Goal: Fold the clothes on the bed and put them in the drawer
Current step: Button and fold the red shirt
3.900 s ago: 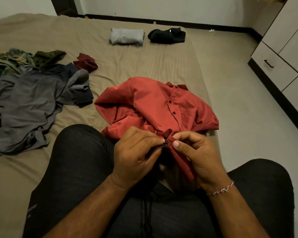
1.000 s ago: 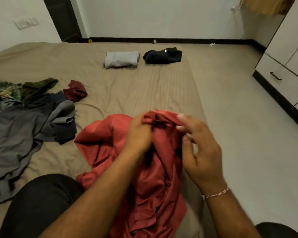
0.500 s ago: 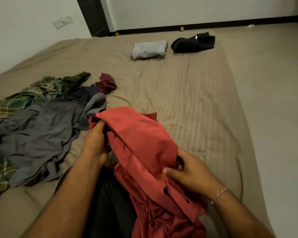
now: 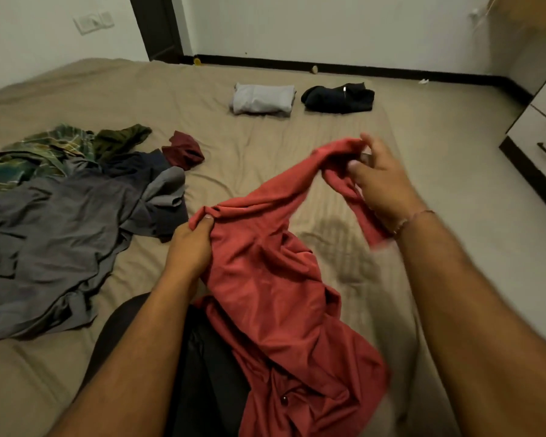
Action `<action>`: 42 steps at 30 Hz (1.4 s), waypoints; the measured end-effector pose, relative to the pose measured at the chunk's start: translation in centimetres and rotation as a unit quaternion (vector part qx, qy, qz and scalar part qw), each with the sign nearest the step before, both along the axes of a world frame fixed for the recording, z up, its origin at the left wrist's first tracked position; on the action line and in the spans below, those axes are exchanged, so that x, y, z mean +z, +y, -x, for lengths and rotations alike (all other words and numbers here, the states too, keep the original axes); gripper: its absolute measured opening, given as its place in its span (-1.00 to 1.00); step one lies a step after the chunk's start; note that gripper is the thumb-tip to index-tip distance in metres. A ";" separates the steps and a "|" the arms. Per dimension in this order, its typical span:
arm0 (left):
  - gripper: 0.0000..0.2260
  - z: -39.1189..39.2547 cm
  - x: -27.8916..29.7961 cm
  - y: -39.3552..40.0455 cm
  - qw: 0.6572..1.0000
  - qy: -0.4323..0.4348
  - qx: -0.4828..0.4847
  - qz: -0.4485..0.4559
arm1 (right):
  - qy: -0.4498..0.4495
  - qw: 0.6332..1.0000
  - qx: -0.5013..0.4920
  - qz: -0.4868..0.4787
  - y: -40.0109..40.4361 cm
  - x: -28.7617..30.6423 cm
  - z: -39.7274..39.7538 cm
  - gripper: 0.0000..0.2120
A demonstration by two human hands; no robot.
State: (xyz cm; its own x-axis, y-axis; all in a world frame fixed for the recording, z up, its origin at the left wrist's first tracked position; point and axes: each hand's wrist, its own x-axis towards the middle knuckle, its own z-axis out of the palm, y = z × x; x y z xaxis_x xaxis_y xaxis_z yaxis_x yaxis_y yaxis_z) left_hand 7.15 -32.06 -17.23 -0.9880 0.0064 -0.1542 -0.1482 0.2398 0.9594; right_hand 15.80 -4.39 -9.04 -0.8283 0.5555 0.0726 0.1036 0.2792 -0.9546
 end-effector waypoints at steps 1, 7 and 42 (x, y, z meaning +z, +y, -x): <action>-0.79 0.3 -0.2 -0.1 1.000 -0.002 0.014 -0.021 | -0.046 0.998 0.034 -0.030 -0.8 0.1 0.7 -0.35; -0.61 0.9 -1.1 -2.6 0.963 0.171 0.081 0.189 | 0.068 0.971 -0.065 -0.221 -7.4 -5.5 -5.2 -0.64; -0.74 4.2 20.2 -0.1 0.728 0.670 -0.068 0.131 | 0.304 0.779 -0.284 -0.469 2.9 6.5 -12.7 -0.78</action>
State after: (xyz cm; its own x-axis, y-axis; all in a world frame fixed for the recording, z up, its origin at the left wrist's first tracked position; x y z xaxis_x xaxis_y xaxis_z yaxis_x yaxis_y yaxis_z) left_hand 2.93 -32.18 2.96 -0.2463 0.2624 0.9330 0.9199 0.3663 0.1399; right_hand 28.54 -1.48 -2.50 -0.1236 0.2861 0.9502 0.0733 0.9576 -0.2788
